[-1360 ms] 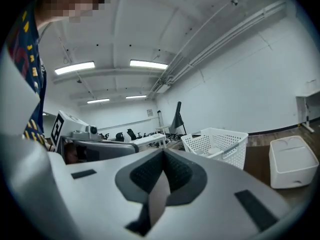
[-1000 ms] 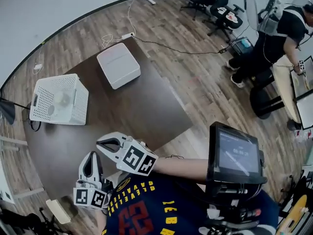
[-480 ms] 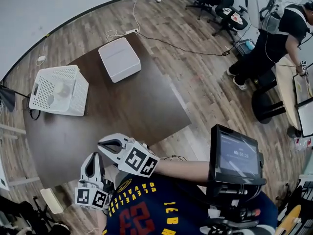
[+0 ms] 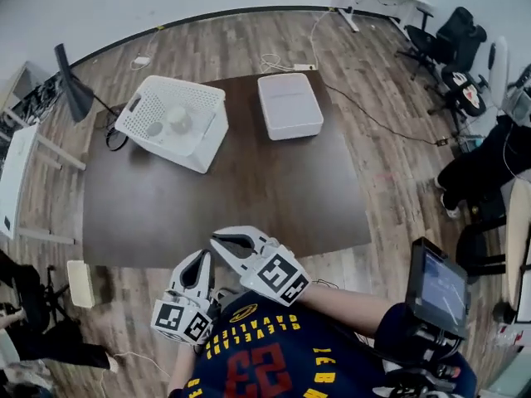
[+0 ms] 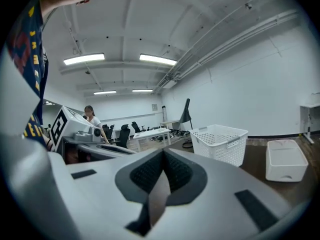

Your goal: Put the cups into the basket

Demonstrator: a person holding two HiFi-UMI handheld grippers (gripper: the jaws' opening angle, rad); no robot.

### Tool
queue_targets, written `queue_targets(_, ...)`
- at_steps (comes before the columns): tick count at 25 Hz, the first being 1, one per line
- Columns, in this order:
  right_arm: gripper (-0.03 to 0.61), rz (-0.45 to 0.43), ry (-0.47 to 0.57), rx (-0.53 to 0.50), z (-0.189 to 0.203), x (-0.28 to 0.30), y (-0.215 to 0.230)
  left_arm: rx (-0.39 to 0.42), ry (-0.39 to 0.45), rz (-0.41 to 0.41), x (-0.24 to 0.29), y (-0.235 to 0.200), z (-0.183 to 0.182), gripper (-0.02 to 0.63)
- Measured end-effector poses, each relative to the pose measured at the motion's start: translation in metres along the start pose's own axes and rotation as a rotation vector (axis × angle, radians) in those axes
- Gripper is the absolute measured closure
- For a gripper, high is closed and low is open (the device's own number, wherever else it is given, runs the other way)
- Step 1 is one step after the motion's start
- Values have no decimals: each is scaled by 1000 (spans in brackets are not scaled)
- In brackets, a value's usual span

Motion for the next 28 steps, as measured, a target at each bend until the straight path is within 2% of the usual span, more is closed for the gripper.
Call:
queue_targets(6, 565, -59, -35, -19, -10, 47, -12, -40, -1, -50, -13, -46, -3, 601)
queue_targets(10, 565, -190, -92, -41, -5, 94, -45, -63, 7, -180, -51, -83, 1, 601)
queue_targets(15, 565, -271, -128, -57, 5, 133, -81, -66, 14, -287, -95, -116, 7, 601)
queue_targets(23, 565, -441, -207, -108, 20, 185, -148, -96, 20, -465, -166, -152, 14, 601)
queue_targets(28, 565, -562, -288, -96, 45, 203, -199, -114, 6, -608, -222, -153, 22, 601)
Point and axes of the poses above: the fingertips, and each gripper's own axes: x forward along the fingers, y to its right, z out of its underside, the point moved 2 cm from there along -x, backward along the fingers, and after that the axes turned 15 degrees about x, right-handed, at the moved point
